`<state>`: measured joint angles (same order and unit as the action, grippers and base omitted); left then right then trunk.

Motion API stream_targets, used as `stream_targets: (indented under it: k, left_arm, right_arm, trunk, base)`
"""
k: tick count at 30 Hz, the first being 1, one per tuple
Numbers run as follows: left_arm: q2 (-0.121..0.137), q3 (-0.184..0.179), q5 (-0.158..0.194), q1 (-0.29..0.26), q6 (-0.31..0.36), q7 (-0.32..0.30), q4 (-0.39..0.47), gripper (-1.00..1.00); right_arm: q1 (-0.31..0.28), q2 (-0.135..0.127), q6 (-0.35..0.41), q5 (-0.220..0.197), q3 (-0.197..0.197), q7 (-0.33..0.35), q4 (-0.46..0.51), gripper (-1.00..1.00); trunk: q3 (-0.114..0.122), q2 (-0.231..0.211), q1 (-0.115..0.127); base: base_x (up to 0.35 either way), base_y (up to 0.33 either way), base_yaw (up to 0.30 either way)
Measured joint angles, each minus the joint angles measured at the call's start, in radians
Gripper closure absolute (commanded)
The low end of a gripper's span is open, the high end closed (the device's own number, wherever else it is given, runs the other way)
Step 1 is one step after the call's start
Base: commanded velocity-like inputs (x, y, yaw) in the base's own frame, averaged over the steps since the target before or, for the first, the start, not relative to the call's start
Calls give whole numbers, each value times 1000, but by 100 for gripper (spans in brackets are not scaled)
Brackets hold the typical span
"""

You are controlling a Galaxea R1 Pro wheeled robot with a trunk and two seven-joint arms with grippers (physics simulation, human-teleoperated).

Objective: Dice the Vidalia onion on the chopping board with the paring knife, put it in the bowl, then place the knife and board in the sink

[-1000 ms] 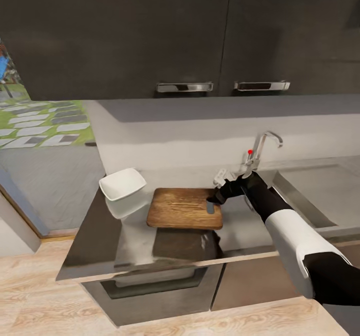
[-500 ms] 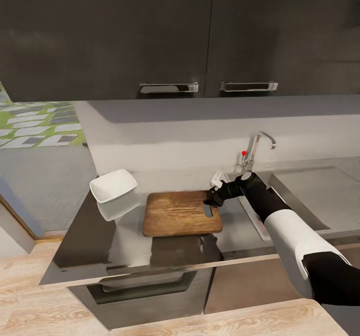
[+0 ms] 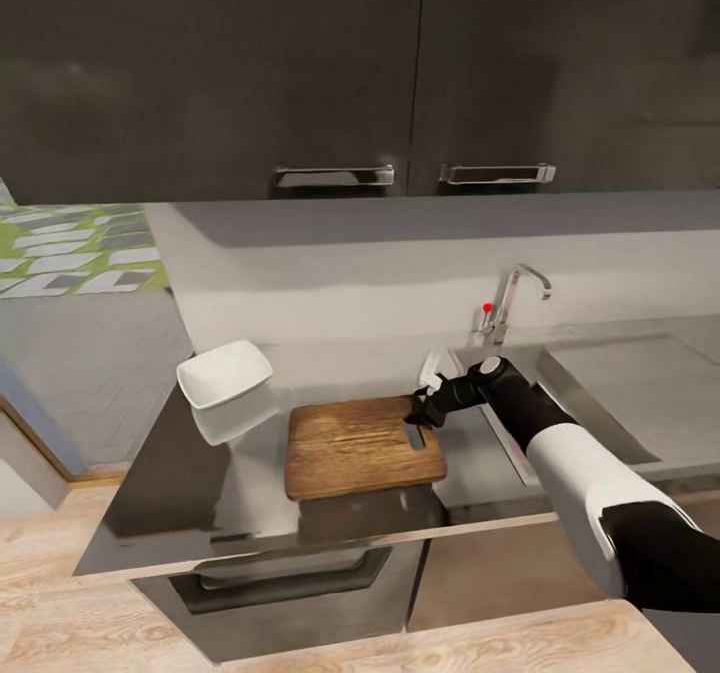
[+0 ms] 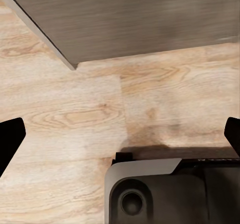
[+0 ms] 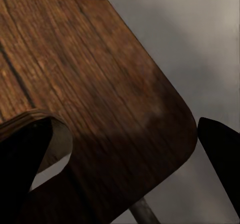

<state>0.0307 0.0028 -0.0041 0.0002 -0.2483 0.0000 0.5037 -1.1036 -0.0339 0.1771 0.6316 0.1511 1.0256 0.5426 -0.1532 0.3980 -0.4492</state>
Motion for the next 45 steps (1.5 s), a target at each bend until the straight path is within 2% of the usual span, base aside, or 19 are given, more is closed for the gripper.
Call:
stream_targets:
  k: [4, 21, 27, 33, 45]
  left_arm:
    - [0, 0, 0, 0, 0, 0, 0, -100]
    - [0, 0, 0, 0, 0, 0, 0, -100]
    - [0, 0, 0, 0, 0, 0, 0, -100]
    - [0, 0, 0, 0, 0, 0, 0, -100]
    - [0, 0, 0, 0, 0, 0, 0, -100]
  right_arm:
    - [0, 0, -45, 1, -5, -1, -40, 100]
    - [0, -6, -82, -4, -9, -5, -60, 100]
    - [0, -7, -86, -5, -9, -6, -77, 100]
    - [0, -11, -114, -62, -11, -9, -113, 100]
    - [0, -13, -124, -79, -10, -11, -133, 100]
  trunk:
    - [0, 0, 0]
    - [0, 0, 0]
    - [0, 0, 0]
    - [0, 0, 0]
    - [0, 0, 0]
  base:
    - [61, -38, 0]
    - [7, -2, 0]
    - [228, 0, 0]
    - [269, 0, 0]
    - [28, 0, 0]
